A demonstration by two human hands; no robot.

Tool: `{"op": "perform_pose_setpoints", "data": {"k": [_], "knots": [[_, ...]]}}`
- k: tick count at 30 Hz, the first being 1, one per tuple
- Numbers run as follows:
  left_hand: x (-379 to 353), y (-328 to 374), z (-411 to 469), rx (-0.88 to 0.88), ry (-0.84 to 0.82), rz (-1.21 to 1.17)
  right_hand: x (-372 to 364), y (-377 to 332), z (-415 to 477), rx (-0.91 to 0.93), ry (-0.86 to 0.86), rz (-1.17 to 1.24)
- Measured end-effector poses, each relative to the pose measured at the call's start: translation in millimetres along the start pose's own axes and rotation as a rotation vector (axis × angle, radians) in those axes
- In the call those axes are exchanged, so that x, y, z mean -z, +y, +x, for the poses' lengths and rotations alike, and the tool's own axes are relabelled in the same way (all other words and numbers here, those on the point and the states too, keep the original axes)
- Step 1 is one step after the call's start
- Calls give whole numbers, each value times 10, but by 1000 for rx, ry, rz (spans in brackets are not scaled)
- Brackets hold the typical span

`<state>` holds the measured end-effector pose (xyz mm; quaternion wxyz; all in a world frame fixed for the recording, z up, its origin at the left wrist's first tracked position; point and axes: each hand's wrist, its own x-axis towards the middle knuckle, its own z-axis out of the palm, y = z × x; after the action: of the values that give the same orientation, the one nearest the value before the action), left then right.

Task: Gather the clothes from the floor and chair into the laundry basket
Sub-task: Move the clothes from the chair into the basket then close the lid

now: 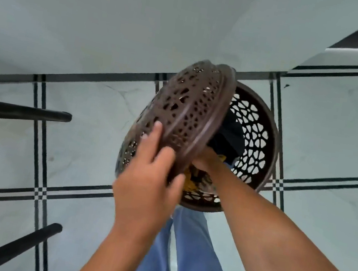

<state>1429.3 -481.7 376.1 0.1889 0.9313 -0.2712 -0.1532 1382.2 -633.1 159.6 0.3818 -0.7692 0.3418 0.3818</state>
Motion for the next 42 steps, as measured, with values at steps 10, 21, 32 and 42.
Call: {"op": "perform_pose_setpoints", "data": {"k": [10,21,32,42], "knots": [[-1051,880,-106,-464,-215,392,1294,1133,-1347,73,186,1866],[-1075,390,246,-165,-63,22,681,1284,-1133,-12,397,1125],[-1324,-374,13,602,-263,-558,109,1038,-1296,-289,581,1093],[-1382,-272,-76,465,-211,-483,15,941,-1195,-207,719,836]]}}
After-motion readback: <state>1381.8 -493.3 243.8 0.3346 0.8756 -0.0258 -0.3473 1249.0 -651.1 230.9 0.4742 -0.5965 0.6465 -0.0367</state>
